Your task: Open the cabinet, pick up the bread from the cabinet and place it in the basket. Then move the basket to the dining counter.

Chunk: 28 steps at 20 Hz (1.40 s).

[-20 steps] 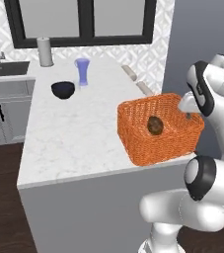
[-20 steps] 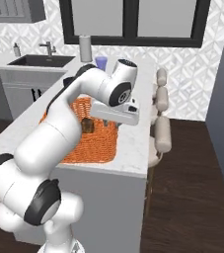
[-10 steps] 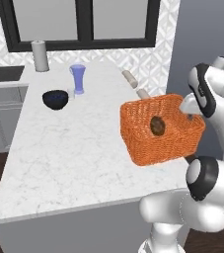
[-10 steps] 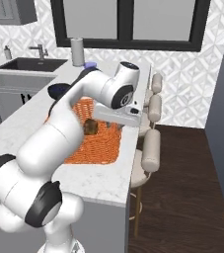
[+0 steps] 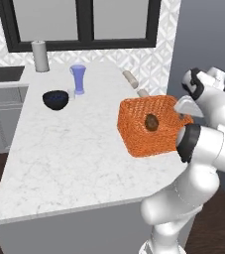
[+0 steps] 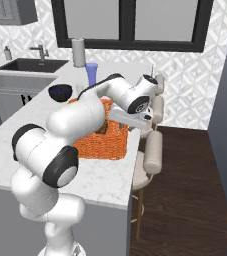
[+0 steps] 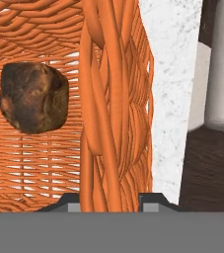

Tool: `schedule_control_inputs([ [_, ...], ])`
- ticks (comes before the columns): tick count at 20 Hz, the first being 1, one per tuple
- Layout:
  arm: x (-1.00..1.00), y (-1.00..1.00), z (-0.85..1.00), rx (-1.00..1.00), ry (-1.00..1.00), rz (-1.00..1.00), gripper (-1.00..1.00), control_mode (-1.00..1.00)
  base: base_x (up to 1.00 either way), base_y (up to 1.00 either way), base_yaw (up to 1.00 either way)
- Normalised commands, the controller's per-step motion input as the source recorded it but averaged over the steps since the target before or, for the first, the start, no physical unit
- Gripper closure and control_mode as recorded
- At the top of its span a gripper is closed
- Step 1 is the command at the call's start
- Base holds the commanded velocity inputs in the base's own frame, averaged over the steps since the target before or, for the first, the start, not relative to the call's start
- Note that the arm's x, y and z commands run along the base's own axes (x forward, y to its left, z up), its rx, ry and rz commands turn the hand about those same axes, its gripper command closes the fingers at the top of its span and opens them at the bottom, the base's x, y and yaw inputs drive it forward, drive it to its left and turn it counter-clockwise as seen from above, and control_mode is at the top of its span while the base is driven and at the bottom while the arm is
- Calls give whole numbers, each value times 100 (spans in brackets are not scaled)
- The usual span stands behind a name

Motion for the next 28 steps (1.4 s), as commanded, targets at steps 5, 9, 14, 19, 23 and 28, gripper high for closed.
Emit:
schedule_control_inputs([
  [5,100,-12,-55,9,4,1,100,-100,0,0,0],
  [9,95,10,-36,0,30,0,100,-100,0,0,0],
  [14,90,24,-50,0,11,0,100,-100,0,0,0],
  [19,58,47,-63,0,0,0,100,-100,0,0,0],
  [23,50,44,-52,0,0,-2,100,-100,0,0,0],
  [28,1,24,-13,0,-4,-1,-100,-100,0,0,0],
])
